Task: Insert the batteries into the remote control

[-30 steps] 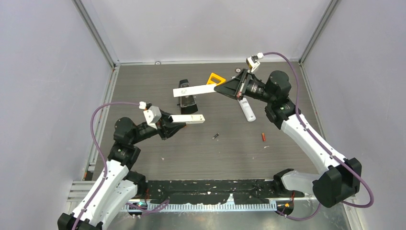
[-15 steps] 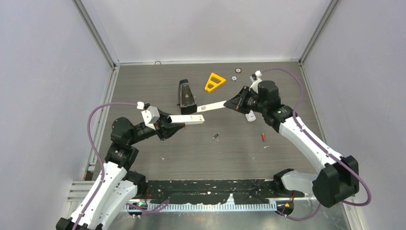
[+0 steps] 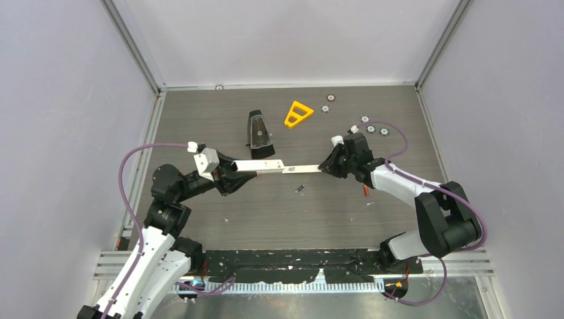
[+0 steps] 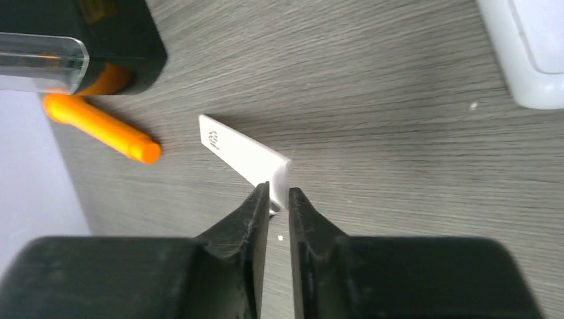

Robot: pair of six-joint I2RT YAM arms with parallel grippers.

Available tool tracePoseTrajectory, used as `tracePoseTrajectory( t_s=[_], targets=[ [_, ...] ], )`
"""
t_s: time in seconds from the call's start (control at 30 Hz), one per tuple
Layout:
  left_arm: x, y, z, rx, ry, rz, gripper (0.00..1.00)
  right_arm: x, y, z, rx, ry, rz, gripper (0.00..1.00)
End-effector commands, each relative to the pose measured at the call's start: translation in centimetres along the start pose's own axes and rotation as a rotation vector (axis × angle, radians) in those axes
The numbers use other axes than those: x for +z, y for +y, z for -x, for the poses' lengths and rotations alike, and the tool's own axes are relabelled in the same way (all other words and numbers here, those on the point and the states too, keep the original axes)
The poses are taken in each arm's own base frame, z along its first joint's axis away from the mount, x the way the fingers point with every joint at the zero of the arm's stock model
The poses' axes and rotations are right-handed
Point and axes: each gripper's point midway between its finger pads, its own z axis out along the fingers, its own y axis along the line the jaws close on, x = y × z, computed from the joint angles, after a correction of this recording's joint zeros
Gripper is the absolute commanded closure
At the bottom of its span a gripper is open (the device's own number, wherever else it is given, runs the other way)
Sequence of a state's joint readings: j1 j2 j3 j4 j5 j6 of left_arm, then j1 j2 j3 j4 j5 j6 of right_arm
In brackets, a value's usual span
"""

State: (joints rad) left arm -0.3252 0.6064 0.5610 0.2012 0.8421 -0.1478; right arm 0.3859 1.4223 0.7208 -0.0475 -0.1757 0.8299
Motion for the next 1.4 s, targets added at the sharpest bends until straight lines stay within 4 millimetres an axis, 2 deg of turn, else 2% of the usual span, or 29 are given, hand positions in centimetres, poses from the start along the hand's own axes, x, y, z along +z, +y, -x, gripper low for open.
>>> tracePoseTrajectory(
  t_s=[0.0, 0.03, 0.1, 0.2, 0.27, 0.3, 0.33, 0.37, 0.4, 0.43, 0.47, 0.5, 0.53, 0.57, 0.6, 0.63, 0.67, 0.73, 0.9, 0.97, 1.17, 1.37],
  targets=[
    [0.1, -0.8, 3.2, 0.064, -0.066, -0.037, 1.0, 0.3, -3.0, 0.3, -0.033, -0.047, -0.119, 0.63],
    [0.1, -0.9, 3.3, 0.066, -0.066, -0.041, 1.0, 0.3, -3.5, 0.3, -0.036, -0.051, -0.141, 0.47],
    [0.2, -1.1, 3.4, 0.065, -0.064, -0.055, 1.0, 0.0, -3.9, 0.3, -0.036, -0.051, -0.163, 0.31],
    [0.3, -1.5, 3.6, 0.067, -0.06, -0.09, 1.0, -1.2, -2.5, 1.0, -0.076, -0.069, -0.117, 0.25],
    [0.3, -2.1, 3.9, 0.062, -0.055, -0.126, 1.0, -2.2, 0.1, 1.4, -0.124, -0.062, -0.018, 0.24],
    [0.3, -2.5, 4.2, 0.055, -0.051, -0.151, 1.0, -3.1, 2.6, 1.5, -0.151, -0.046, 0.088, 0.24],
    [0.3, -2.9, 4.5, 0.052, -0.047, -0.174, 1.0, -3.6, 4.0, 1.5, -0.183, -0.035, 0.148, 0.24],
    [0.2, -3.4, 4.8, 0.049, -0.044, -0.202, 1.0, -4.9, 6.9, 1.4, -0.219, -0.011, 0.28, 0.24],
    [0.1, -4.0, 5.0, 0.048, -0.041, -0.235, 1.0, -5.8, 8.5, 1.2, -0.262, -0.002, 0.351, 0.24],
    [0.0, -4.5, 5.2, 0.048, -0.036, -0.27, 1.0, -7.9, 11.7, 1.1, -0.325, 0.011, 0.5, 0.24],
    [-0.1, -5.1, 5.5, 0.047, -0.03, -0.31, 1.0, -9.5, 13.5, 0.1, -0.391, 0.056, 0.612, 0.24],
    [-0.3, -5.7, 5.6, 0.041, -0.022, -0.347, 1.0, -11.4, 15.6, 0.6, -0.448, 0.029, 0.701, 0.23],
    [-0.4, -6.2, 5.8, 0.039, -0.015, -0.387, 1.0, -13.1, 17.0, -0.4, -0.493, 0.071, 0.796, 0.23],
    [-0.6, -6.7, 5.9, 0.032, -0.006, -0.424, 1.0, -15.0, 18.9, 0.0, -0.542, 0.044, 0.887, 0.23],
    [-0.7, -7.0, 6.0, 0.024, 0.001, -0.452, 1.0, -16.7, 19.9, -0.9, -0.549, 0.099, 0.971, 0.22],
    [-0.7, -7.3, 6.1, 0.021, 0.006, -0.476, 1.0, -18.3, 21.5, -0.7, -0.586, 0.075, 1.054, 0.22],
    [-0.9, -7.7, 6.1, 0.021, 0.012, -0.508, 1.0, -20.0, 22.4, -1.3, -0.582, 0.127, 1.118, 0.21],
    [-1.1, -8.0, 6.3, 0.032, 0.014, -0.542, 1.0, -22.6, 24.3, -2.4, -0.636, 0.171, 1.232, 0.2],
    [-1.3, -8.5, 6.8, 0.07, 0.012, -0.602, 1.0, -25.6, 26.7, -7.1, -0.763, 0.342, 1.39, 0.17],
    [-1.4, -8.7, 7.0, 0.081, 0.01, -0.617, 1.0, -25.8, 27.0, -8.4, -0.797, 0.378, 1.415, 0.16],
    [-1.7, -9.2, 7.3, 0.129, -0.004, -0.646, 1.0, -25.2, 26.9, -10.5, -0.853, 0.458, 1.41, 0.13],
    [-1.6, -9.0, 7.6, 0.169, -0.023, -0.641, 1.0, -23.7, 25.8, -12.3, -0.887, 0.549, 1.332, 0.15]
  ],
)
